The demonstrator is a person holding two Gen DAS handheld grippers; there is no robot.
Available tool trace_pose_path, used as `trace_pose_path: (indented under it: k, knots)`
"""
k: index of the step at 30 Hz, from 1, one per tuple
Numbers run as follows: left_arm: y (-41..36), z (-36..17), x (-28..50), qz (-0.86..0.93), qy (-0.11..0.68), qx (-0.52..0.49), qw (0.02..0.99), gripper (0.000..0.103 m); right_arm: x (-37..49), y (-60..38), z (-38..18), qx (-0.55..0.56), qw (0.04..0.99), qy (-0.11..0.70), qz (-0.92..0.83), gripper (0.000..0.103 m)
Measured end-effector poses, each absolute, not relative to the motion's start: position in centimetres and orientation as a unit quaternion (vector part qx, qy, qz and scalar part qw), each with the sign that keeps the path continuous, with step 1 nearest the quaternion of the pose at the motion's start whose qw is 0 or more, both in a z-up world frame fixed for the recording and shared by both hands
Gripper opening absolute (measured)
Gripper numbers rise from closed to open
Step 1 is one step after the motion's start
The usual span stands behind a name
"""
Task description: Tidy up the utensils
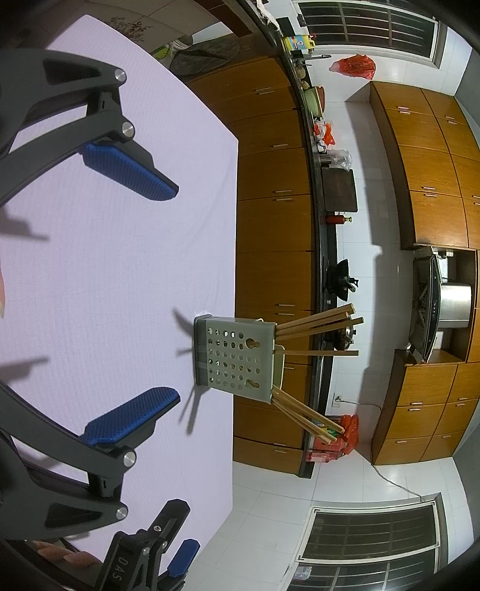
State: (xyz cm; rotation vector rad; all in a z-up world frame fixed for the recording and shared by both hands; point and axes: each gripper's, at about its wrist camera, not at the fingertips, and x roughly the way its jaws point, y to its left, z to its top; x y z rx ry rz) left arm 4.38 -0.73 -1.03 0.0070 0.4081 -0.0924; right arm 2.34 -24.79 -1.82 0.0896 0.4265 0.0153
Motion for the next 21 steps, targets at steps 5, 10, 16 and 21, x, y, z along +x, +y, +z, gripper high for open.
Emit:
trace_pose_path:
  k: [5,10,16,21]
  knots:
    - [-0.72,-1.01,4.38,-0.046,0.203,0.004,0.978,0.099,2.34,-24.75,-1.88,0.044,0.976,0.212,0.008,0.101]
    - [-0.67,-0.97,4.37,-0.045,0.202,0.003,0.978,0.099,2.34,-24.72,-1.85,0.045,0.976,0.212,0.008,0.101]
    - [-0.63,-1.33,4.57,-0.045,0.207,0.005,0.977,0.099,2.22,-24.62,-2.16,0.045,0.976,0.213,0.008,0.101]
    - [-0.66,-1.79,4.7,-0.045,0.209,0.005,0.977,0.099,2.14,-24.51,-2.23,0.045,0.976,0.213,0.008,0.101]
